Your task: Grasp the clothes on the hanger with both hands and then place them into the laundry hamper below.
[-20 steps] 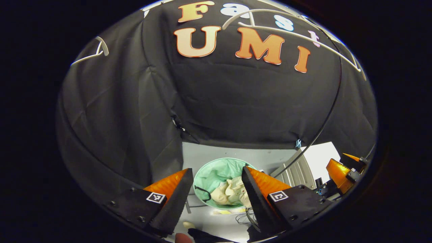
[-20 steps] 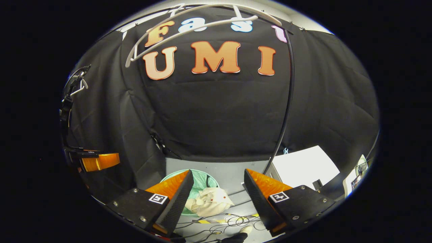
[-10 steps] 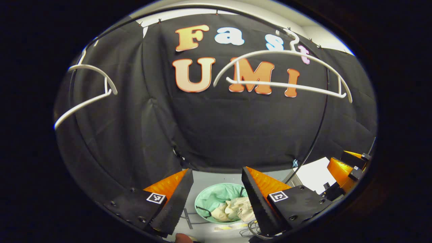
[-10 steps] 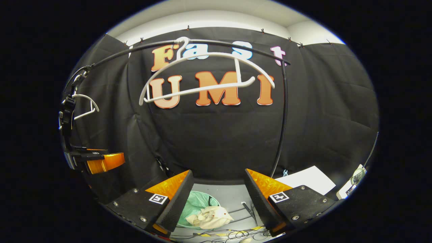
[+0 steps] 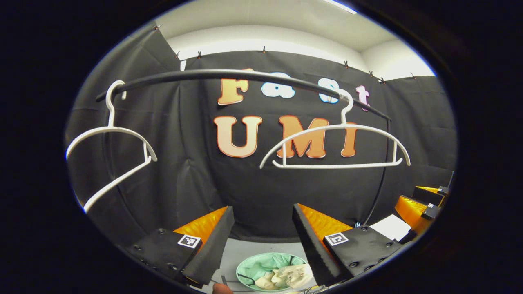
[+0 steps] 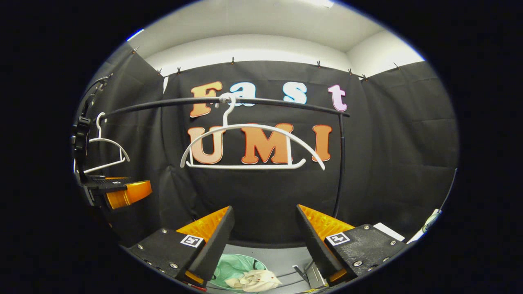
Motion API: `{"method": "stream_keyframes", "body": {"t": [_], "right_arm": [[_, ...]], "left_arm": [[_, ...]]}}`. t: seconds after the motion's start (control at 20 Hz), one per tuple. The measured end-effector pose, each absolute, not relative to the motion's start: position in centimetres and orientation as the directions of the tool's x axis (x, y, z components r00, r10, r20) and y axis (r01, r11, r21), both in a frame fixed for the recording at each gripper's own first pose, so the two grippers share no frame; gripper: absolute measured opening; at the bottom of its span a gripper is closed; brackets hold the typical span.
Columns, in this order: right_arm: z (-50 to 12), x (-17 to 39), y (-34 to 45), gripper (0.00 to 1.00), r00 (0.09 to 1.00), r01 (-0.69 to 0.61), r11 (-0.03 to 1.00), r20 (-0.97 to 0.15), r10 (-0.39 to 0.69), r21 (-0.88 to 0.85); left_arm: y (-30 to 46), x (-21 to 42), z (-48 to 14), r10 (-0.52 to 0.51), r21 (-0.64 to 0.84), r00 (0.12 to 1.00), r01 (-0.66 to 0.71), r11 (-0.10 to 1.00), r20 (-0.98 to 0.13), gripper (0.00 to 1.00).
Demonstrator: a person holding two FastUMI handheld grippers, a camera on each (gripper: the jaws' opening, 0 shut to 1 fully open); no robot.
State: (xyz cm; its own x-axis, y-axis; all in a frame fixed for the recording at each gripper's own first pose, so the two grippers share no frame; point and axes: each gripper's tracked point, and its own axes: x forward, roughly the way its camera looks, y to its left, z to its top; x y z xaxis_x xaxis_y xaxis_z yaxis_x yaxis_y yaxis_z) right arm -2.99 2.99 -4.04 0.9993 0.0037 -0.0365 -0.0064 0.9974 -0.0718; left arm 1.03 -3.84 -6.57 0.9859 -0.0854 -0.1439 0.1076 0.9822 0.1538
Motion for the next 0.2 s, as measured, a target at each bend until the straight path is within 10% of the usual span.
{"method": "stream_keyframes", "body": {"t": [0.2], "right_arm": [[-3.68, -3.50, 3.45, 0.88, 1.000, -0.024, 0.997, -0.010, 0.023, -0.074]], "left_arm": [[-3.99, 0.89, -5.63, -0.080, 0.139, 0.993, 0.091, 0.986, -0.087, 0.94]]}}
